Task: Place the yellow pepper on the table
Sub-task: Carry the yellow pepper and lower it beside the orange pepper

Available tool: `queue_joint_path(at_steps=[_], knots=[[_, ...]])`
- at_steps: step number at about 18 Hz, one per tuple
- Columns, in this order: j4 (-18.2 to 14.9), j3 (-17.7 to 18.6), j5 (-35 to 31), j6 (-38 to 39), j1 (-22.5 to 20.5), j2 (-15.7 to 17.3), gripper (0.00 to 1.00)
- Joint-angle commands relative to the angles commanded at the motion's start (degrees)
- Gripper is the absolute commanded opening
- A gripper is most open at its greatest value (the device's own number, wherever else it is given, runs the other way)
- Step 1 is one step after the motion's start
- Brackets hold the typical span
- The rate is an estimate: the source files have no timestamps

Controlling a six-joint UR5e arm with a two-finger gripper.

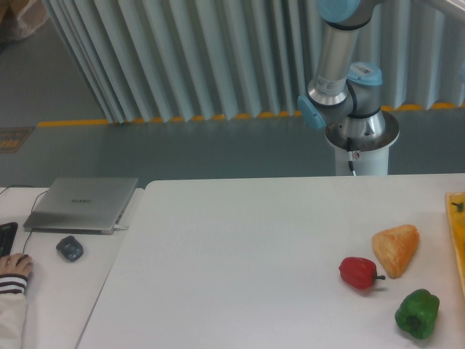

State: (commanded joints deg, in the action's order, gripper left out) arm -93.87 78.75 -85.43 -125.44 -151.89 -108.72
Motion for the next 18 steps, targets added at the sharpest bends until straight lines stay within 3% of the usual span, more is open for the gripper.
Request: queue_joint_path(at_steps=[3,7,10,18], knots=[[0.3,1.2,0.1,6.8,4.3,0.4,0.39],[2.6,6.4,0.2,17.5,8.9,1.2,0.39],[2.8,8.8,0.1,17.9,10.0,1.2,0.39],[5.7,10.8,-0.4,24.6,14.2,0.0,0.39]])
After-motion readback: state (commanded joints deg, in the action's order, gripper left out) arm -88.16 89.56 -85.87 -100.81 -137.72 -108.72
